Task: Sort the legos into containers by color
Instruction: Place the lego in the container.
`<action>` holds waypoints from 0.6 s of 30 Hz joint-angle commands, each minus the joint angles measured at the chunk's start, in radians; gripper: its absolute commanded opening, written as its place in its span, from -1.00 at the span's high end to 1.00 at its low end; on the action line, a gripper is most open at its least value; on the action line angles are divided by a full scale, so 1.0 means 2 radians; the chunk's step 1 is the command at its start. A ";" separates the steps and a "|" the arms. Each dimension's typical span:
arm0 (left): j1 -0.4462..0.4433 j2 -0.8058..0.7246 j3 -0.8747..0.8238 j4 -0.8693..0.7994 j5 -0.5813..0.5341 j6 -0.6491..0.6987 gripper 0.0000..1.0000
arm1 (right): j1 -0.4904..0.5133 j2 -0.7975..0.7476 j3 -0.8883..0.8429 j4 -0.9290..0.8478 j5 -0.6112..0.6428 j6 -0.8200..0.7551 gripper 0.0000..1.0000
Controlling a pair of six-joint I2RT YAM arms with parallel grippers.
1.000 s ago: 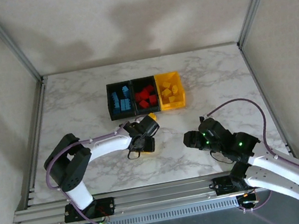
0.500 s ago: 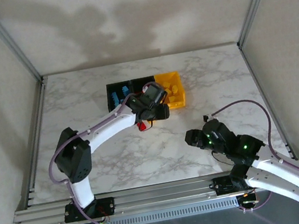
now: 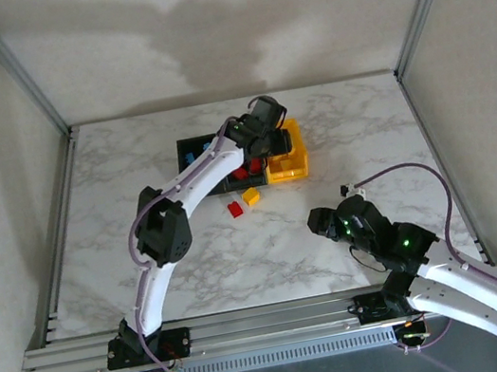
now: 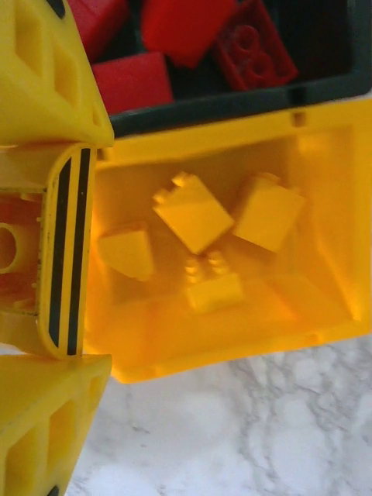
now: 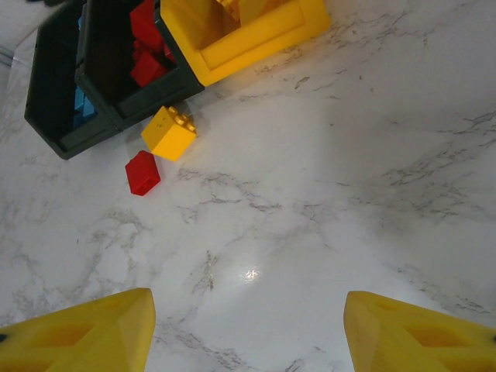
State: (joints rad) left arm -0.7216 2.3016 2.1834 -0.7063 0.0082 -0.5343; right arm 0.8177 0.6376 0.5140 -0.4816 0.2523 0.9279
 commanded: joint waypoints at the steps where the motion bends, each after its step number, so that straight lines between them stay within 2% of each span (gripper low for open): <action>1: 0.008 0.053 0.078 -0.048 0.009 0.002 -0.06 | -0.006 -0.005 0.014 -0.001 0.013 -0.004 -0.31; 4: 0.018 0.083 0.112 -0.046 0.024 -0.006 -0.06 | -0.008 -0.009 0.012 -0.005 0.012 -0.001 -0.31; 18: 0.016 0.101 0.108 -0.019 0.044 -0.015 -0.12 | -0.014 -0.007 0.001 -0.002 0.004 0.003 -0.31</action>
State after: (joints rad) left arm -0.6853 2.4832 2.3806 -0.7300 0.0784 -0.5571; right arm 0.8009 0.6254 0.5140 -0.4828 0.2508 0.9291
